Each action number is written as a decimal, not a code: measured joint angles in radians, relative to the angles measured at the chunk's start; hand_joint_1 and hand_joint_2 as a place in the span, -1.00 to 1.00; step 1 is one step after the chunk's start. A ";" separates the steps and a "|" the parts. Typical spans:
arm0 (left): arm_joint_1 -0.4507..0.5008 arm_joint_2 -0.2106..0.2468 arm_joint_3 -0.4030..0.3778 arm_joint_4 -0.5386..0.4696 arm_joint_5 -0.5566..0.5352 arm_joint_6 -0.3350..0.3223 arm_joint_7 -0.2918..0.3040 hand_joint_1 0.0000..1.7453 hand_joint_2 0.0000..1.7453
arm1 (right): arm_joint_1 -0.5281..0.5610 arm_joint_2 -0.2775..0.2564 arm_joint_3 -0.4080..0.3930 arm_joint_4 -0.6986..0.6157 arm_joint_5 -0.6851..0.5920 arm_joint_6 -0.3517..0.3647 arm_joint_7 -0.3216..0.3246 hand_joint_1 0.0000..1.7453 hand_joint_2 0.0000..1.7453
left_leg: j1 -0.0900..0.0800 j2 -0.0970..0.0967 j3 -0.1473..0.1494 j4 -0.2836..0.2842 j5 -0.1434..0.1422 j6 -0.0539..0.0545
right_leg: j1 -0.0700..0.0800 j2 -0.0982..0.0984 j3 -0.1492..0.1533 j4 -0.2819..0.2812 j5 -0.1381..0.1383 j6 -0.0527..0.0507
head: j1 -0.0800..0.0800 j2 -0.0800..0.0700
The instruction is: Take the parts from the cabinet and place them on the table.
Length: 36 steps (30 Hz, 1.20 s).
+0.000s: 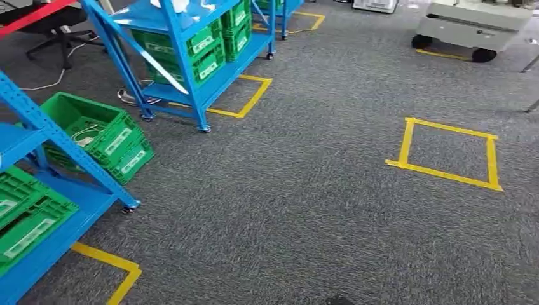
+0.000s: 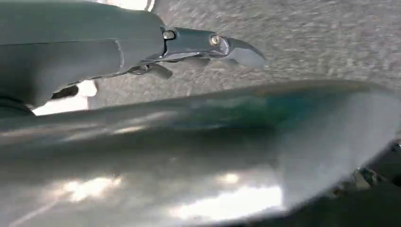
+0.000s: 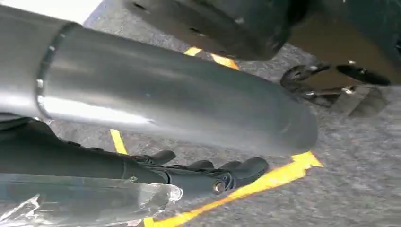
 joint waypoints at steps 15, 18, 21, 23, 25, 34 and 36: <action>0.002 -0.010 0.024 0.005 -0.023 -0.024 0.009 -1.00 -1.00 | 0.005 0.000 0.003 0.001 0.026 0.005 0.017 -1.00 -1.00 | 0.001 -0.061 -0.063 0.092 -0.051 -0.046 | -0.007 0.050 0.028 -0.115 0.101 -0.044 | -0.009 0.000; -0.002 -0.011 0.015 0.005 -0.063 -0.030 0.024 -1.00 -1.00 | 0.011 0.000 0.019 0.001 0.054 0.011 0.027 -1.00 -1.00 | 0.002 -0.031 -0.169 0.319 -0.146 -0.051 | -0.001 -0.002 0.025 -0.114 0.099 -0.048 | -0.008 0.000; 0.003 -0.012 0.008 0.006 -0.076 -0.030 0.028 -1.00 -1.00 | 0.007 0.000 0.035 0.001 0.059 0.011 0.031 -1.00 -1.00 | 0.003 -0.022 -0.102 0.201 -0.063 -0.048 | 0.000 -0.040 0.027 -0.114 0.096 -0.046 | -0.008 0.000; 0.000 -0.013 -0.008 0.006 -0.103 -0.032 0.043 -1.00 -1.00 | 0.008 0.000 0.051 0.001 0.061 0.015 0.036 -1.00 -1.00 | -0.004 0.070 -0.003 0.040 -0.010 -0.040 | 0.004 -0.062 0.035 -0.114 0.090 -0.038 | -0.009 0.000; -0.005 -0.013 -0.033 0.008 -0.108 -0.033 0.052 -1.00 -1.00 | 0.011 -0.001 0.070 0.001 0.061 0.017 0.040 -1.00 -1.00 | -0.006 0.056 0.006 0.008 -0.015 -0.031 | 0.012 -0.082 0.032 -0.109 0.081 -0.025 | -0.002 0.000; 0.003 -0.011 -0.091 0.012 -0.114 -0.037 0.078 -1.00 -1.00 | 0.016 -0.001 0.114 0.002 0.061 0.024 0.042 -1.00 -1.00 | 0.000 -0.060 0.003 0.001 -0.007 0.003 | 0.002 0.031 -0.116 0.210 -0.058 0.003 | 0.005 0.000; 0.007 -0.011 -0.104 0.012 -0.114 -0.037 0.081 -1.00 -1.00 | 0.017 -0.003 0.123 0.002 0.061 0.024 0.041 -1.00 -1.00 | 0.000 -0.094 0.006 0.002 -0.007 0.001 | -0.002 0.034 -0.074 0.101 0.024 0.000 | 0.005 0.000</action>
